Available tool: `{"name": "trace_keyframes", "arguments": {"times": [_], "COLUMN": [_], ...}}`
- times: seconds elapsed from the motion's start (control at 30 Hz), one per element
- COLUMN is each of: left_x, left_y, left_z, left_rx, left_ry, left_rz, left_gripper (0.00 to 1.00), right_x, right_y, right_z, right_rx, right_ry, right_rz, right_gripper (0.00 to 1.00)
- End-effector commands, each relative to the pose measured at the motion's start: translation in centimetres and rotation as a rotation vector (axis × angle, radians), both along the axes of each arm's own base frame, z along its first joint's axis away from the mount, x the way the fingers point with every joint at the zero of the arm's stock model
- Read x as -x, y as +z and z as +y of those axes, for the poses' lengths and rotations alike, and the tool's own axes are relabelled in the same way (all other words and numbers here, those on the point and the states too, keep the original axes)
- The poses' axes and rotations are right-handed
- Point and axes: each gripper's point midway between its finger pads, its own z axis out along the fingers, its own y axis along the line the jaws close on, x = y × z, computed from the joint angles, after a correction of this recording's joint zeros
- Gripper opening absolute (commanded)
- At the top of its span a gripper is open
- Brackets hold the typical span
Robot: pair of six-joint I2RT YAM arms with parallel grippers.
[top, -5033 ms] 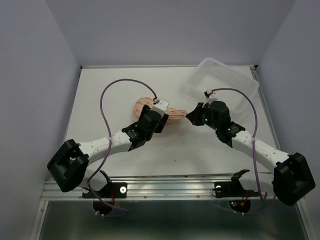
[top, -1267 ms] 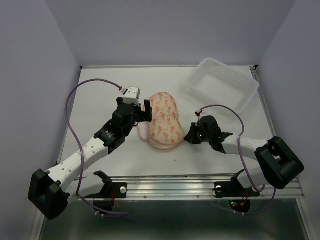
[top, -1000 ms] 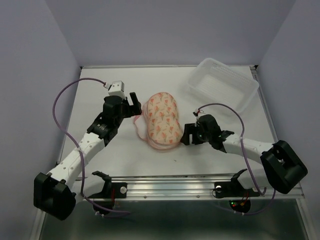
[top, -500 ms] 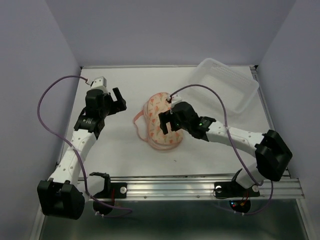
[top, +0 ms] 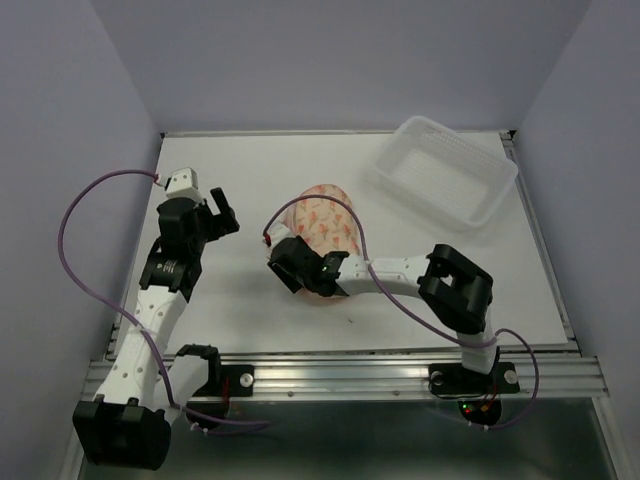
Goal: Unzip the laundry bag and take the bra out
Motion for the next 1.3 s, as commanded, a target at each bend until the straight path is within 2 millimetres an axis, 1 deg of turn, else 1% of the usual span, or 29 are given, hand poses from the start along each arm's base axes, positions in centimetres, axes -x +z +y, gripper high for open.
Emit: {"name": "trace_keyframes", "arguments": {"times": [0.0, 0.1, 0.2, 0.3, 0.33, 0.43, 0.47, 0.57, 0.67, 0.77, 0.87, 1.03, 1.13, 1.17, 1.27], "left_x": [-0.1, -0.1, 0.0, 0.0, 0.0, 0.0, 0.0, 0.0, 0.0, 0.0, 0.0, 0.0, 0.0, 0.0, 0.0], "left_y": [1.2, 1.3, 1.4, 1.3, 1.3, 1.2, 1.3, 1.2, 1.3, 1.3, 1.2, 1.1, 1.1, 1.1, 1.0], "left_z": [0.5, 0.5, 0.6, 0.5, 0.4, 0.3, 0.3, 0.3, 0.3, 0.3, 0.3, 0.3, 0.3, 0.3, 0.3], "left_rx": [-0.02, -0.023, -0.025, -0.023, -0.023, -0.024, -0.025, -0.026, -0.026, -0.028, -0.027, -0.03, -0.031, -0.03, -0.033], "left_ry": [0.013, 0.013, 0.014, 0.008, 0.003, -0.005, -0.006, -0.006, -0.006, -0.005, -0.008, -0.011, -0.011, -0.009, -0.012], "left_rz": [-0.055, -0.06, -0.066, -0.064, -0.064, -0.061, -0.062, -0.062, -0.065, -0.065, -0.062, -0.062, -0.06, -0.062, -0.057], "left_gripper": [0.99, 0.99, 0.99, 0.99, 0.99, 0.99, 0.99, 0.99, 0.99, 0.99, 0.99, 0.99, 0.99, 0.99, 0.99], "right_x": [-2.0, -2.4, -2.4, -2.2, -2.1, -1.9, -2.1, -2.8, -3.1, -3.0, -2.9, -2.7, -2.6, -2.6, -2.4], "right_y": [0.9, 0.4, 0.5, 1.0, 1.7, 2.9, 3.8, 4.5, 4.3, 4.2, 4.0, 2.3, 1.7, 1.1, 0.5], "right_z": [0.0, -0.4, -0.5, -0.2, 0.0, 0.2, 0.2, -0.5, -1.0, -1.1, -1.2, -1.5, -1.6, -1.6, -1.5], "right_rx": [0.044, 0.074, 0.072, 0.048, 0.027, -0.004, -0.018, 0.006, 0.038, 0.031, 0.032, 0.061, 0.071, 0.079, 0.083], "right_ry": [-0.065, -0.088, -0.097, -0.084, -0.081, -0.077, -0.084, -0.115, -0.126, -0.134, -0.134, -0.134, -0.134, -0.133, -0.128], "right_rz": [-0.08, -0.096, -0.099, -0.087, -0.086, -0.086, -0.101, -0.145, -0.166, -0.16, -0.154, -0.136, -0.128, -0.123, -0.108], "right_gripper": [0.58, 0.5, 0.5, 0.5, 0.5, 0.52, 0.52, 0.52, 0.49, 0.44, 0.44, 0.43, 0.42, 0.43, 0.43]}}
